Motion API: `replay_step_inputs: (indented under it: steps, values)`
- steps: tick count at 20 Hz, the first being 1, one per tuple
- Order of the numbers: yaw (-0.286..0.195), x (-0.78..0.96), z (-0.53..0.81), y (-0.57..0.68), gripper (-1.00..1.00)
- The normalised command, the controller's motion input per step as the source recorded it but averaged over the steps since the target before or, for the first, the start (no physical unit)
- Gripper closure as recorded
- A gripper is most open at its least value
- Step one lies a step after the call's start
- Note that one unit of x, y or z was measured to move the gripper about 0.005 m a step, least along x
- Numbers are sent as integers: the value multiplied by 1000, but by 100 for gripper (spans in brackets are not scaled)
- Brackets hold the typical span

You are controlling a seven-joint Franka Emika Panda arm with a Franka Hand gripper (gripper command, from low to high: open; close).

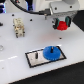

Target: Insert the blue gear onto the right peg, followed by the red gear

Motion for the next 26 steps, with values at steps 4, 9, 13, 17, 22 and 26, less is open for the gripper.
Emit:
replay_step_inputs:
  steps: [4, 9, 13, 17, 22, 26]
  values:
    - [0, 645, 267, -315, 100]
    - [0, 650, 210, -334, 100]
    - [0, 674, 193, -322, 100]
    - [0, 652, 141, -311, 100]
    - [0, 611, 69, -225, 100]
    - [0, 546, 0, -79, 100]
